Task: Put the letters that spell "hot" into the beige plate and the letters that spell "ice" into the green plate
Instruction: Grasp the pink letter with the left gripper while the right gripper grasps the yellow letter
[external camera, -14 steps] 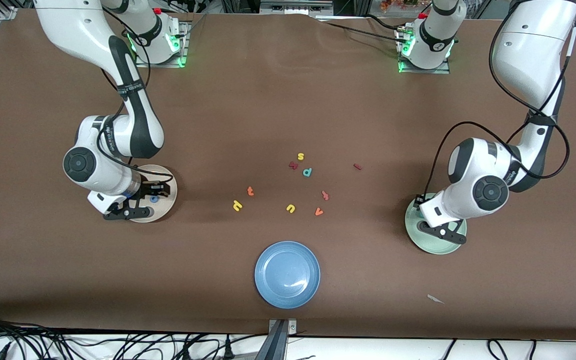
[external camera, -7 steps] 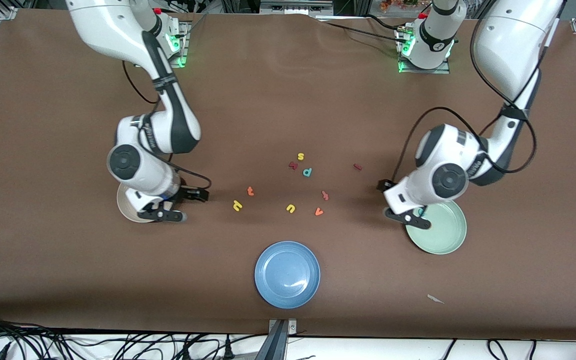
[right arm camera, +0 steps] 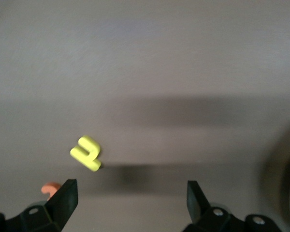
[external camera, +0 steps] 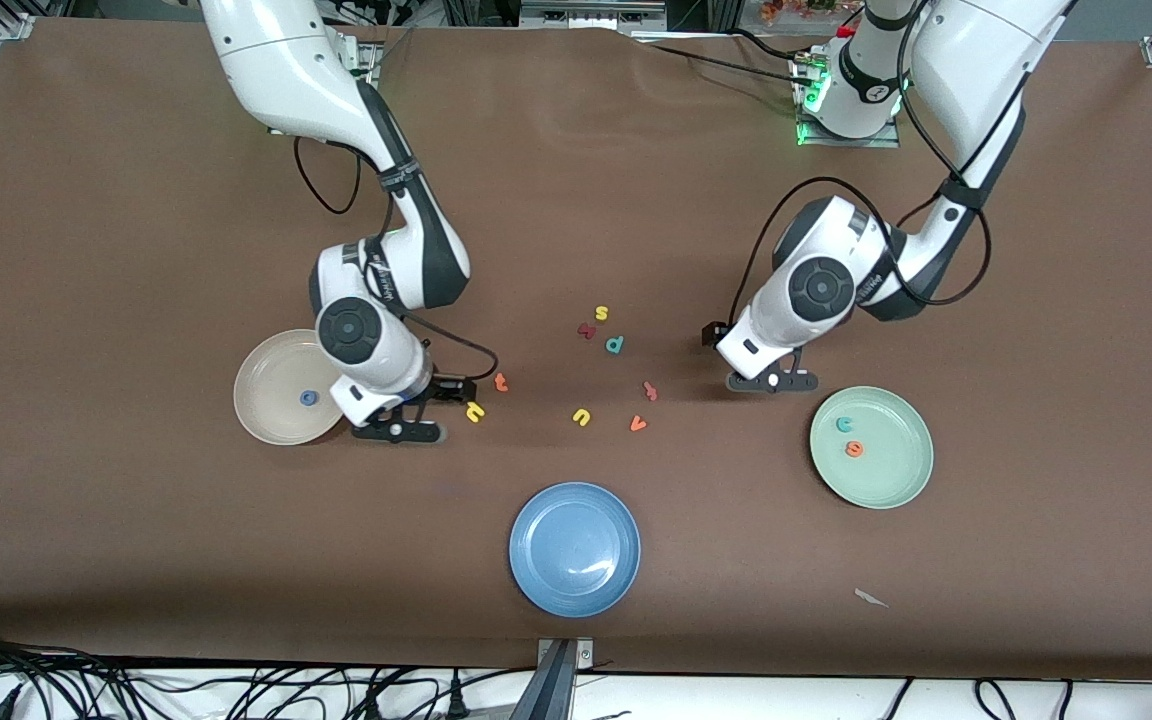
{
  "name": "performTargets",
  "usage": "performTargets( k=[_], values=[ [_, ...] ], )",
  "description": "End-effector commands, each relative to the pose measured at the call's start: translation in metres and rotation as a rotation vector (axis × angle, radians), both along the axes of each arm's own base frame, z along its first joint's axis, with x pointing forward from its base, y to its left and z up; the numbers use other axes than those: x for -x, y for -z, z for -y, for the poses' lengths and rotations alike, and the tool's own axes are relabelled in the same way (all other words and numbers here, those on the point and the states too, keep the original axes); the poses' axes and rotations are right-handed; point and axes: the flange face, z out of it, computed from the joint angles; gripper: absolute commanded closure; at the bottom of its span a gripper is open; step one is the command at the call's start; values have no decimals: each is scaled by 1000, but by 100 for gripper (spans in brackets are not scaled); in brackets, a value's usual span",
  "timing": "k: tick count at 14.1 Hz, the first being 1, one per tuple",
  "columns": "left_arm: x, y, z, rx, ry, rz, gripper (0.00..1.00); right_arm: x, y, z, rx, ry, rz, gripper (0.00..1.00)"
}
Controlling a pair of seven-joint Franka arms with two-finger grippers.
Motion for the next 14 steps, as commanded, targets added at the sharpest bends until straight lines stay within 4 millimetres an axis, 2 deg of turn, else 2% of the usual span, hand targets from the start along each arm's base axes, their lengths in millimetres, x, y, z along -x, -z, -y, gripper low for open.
performTargets(
  k=[1,3,7,8,9,11,14],
  values=[
    [19,-7,2,-28,-157,11,0,3,4,-16,-11,-218,-9,0],
    [23,1,4,-49,-308,-10,1,6,8,-19,-13,-318,-12,0],
    [27,11,20,-75,-563,-24,20,4,27,-11,-10,-546,-27,0],
    [28,17,24,-66,-607,-16,27,5,33,-10,-7,-578,-30,0],
    [32,22,31,-51,-620,-10,36,5,35,-12,-4,-598,-27,0],
    [31,29,36,-24,-648,3,42,2,36,-13,-2,-627,-14,0],
    [33,37,34,-22,-646,3,46,-9,35,-24,-4,-647,17,0]
  ],
)
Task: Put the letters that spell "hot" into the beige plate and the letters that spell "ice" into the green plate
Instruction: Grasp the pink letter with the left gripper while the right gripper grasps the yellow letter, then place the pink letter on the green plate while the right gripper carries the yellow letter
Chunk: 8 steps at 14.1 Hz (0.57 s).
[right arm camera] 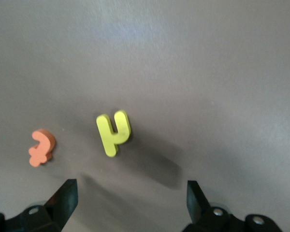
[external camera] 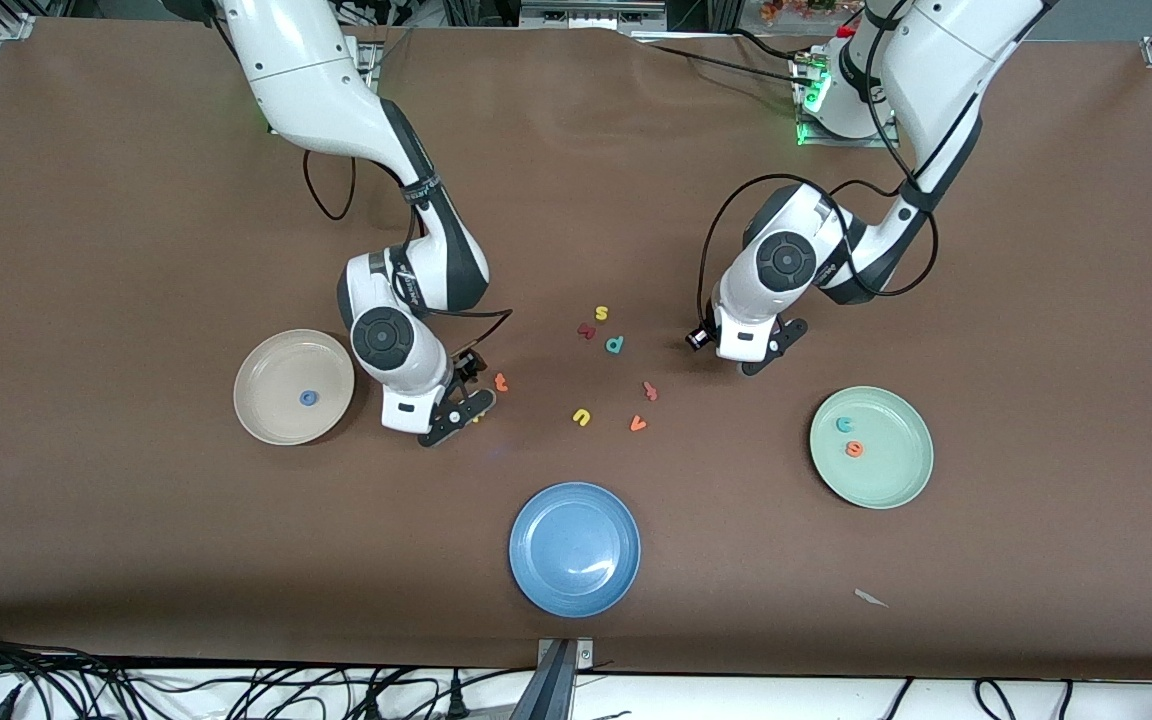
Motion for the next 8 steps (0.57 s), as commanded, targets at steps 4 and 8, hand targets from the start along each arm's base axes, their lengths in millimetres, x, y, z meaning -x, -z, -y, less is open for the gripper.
performTargets(
  k=[4,8],
  values=[
    [6,8,-5,-9,-5,-4,47,-21,10,-22,-3,-49,52,1],
    [8,12,-7,-27,26,4,85,-23,11,-27,-6,-58,68,12]
  ],
)
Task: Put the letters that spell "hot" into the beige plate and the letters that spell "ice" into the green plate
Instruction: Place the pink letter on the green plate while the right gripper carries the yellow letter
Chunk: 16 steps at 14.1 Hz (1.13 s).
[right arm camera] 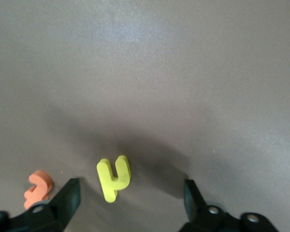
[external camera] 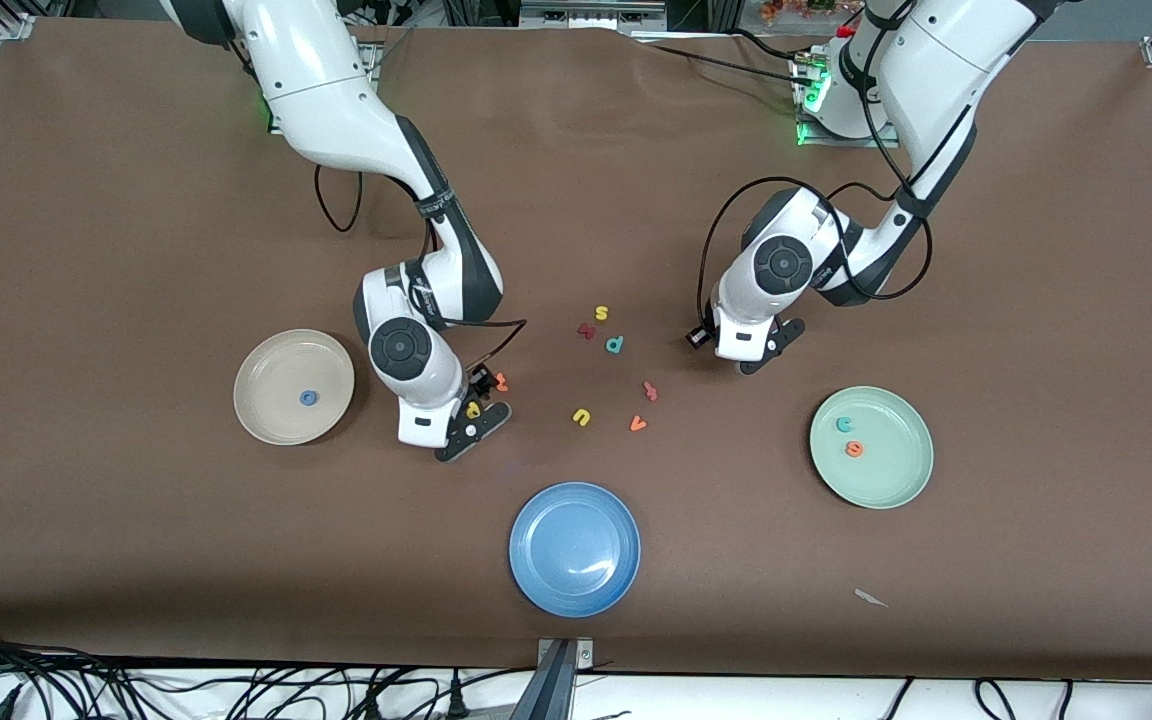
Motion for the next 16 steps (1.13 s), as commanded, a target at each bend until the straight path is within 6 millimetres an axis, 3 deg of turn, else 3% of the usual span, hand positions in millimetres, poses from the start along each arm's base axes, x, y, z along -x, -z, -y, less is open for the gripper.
performTargets(
  k=[1,3,5,8,12,14,15,16],
  values=[
    [1,5,-6,-9,6,16,87,-8,-3,-9,-3,-31,24,15],
    [1,7,-6,-7,11,15,100,-8,-3,-10,-3,-26,26,20],
    [-3,1,-5,-9,18,21,100,-7,-3,-11,-5,-32,25,28],
    [-17,-30,-11,-94,94,29,100,-7,-2,-11,-2,-33,25,39],
    [-61,-67,-56,-181,260,-10,100,-7,-2,-12,-4,-25,24,54],
    [-93,-81,-99,-152,342,12,100,-4,-2,-16,-5,-22,24,56],
    [-110,-81,-123,-140,396,22,100,-4,-1,-16,-7,-18,21,66],
    [-127,-81,-145,-140,440,39,100,-3,-1,-17,-8,-12,20,67]
  ],
)
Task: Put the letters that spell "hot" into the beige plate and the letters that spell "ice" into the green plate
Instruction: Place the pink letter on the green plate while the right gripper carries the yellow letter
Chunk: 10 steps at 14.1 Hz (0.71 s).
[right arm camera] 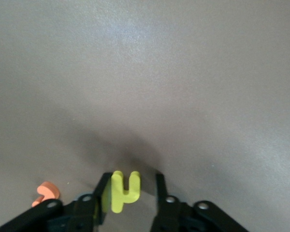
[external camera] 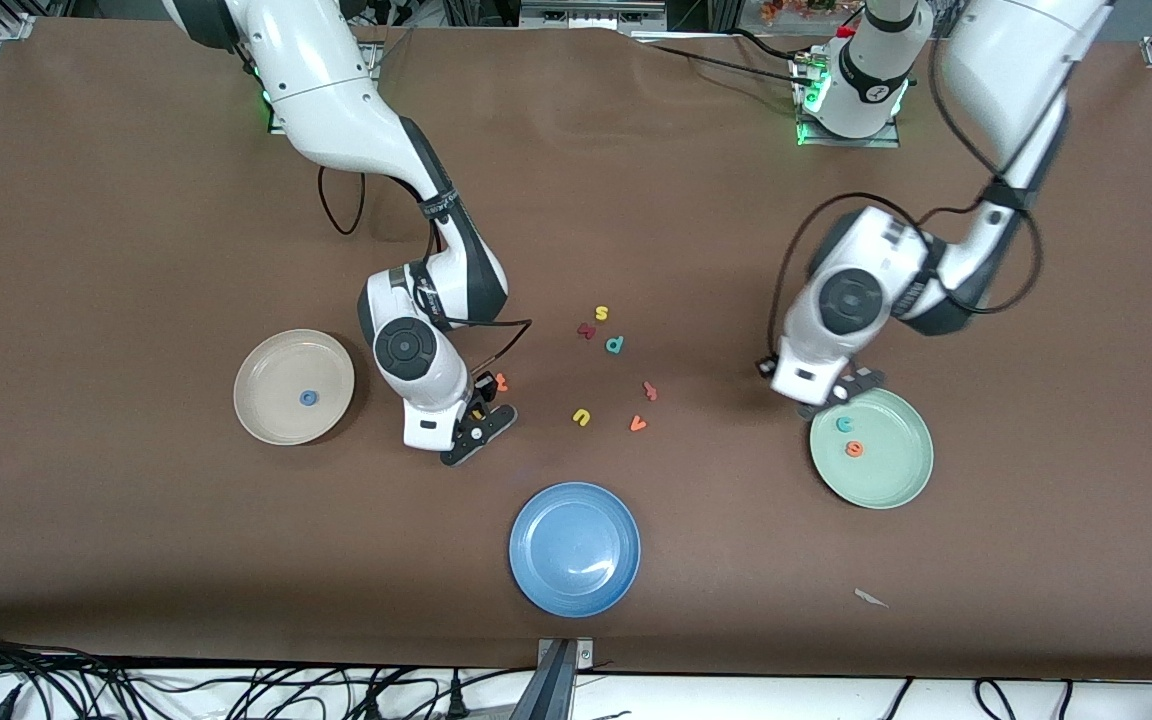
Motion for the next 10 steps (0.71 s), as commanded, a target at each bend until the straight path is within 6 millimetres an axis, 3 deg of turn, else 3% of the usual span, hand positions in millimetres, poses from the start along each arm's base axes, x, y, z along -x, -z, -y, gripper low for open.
performTargets(
  k=[1,3,4,5,6,7,8,10],
  values=[
    [-46,1,-59,-16,153,21,100,2,9,-8,3,3,-5,67],
    [-62,11,-85,-5,197,19,96,2,11,-9,3,4,-6,72],
    [-67,11,-93,-2,219,19,71,2,11,-9,2,5,-7,76],
    [-69,11,-107,0,256,12,8,2,11,-9,2,21,-7,78],
    [-70,9,-122,7,285,8,0,3,11,-11,2,26,-7,81],
    [-71,6,-128,13,304,6,0,5,11,-13,-1,22,-10,83],
    [-71,2,-127,16,319,5,0,4,9,-13,-2,22,-9,85],
    [-68,-24,-122,-3,323,-1,0,-2,1,-2,-9,43,-18,88]
  ],
)
